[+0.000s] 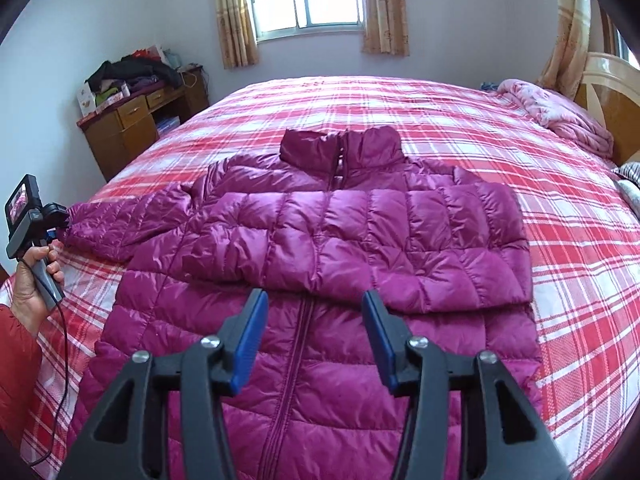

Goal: Fold large clothes
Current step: 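Grasp the other sleeve cuff with the left gripper and lift it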

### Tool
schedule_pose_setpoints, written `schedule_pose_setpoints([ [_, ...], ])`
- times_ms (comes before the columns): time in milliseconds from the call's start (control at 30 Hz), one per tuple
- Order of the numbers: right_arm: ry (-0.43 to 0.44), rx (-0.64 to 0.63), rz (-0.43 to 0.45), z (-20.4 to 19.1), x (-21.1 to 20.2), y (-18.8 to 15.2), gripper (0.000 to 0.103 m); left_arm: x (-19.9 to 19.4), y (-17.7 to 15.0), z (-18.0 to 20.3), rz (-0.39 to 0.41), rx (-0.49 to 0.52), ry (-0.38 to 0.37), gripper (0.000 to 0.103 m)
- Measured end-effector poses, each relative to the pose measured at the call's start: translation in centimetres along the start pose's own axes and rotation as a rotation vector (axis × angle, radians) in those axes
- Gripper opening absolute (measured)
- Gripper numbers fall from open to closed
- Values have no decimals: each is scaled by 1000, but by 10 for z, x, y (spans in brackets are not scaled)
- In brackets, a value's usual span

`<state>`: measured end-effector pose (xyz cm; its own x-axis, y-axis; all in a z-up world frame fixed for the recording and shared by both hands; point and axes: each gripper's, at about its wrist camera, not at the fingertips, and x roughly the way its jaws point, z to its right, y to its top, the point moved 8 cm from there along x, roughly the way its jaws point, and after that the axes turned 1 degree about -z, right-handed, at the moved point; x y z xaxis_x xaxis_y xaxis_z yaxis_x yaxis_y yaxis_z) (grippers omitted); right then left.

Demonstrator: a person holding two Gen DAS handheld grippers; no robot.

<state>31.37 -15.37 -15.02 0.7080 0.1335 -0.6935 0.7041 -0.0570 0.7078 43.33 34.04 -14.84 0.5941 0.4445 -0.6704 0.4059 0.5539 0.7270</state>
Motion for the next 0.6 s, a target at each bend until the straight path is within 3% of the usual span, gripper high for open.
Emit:
schedule_pose_setpoints([
  [167,-37,60,34,32,-18,3,51,-89,12,69,194,169,-141,25],
  [300,-40,124,39,56,-22,2,52,-165,-18,137,303,322,-280,25],
  [500,-23,170,29,75,-20,-3,52,-235,-133,240,338,607,-483,25],
  [600,-21,180,17,82,-19,-7,52,-239,-195,277,278,714,-547,25],
])
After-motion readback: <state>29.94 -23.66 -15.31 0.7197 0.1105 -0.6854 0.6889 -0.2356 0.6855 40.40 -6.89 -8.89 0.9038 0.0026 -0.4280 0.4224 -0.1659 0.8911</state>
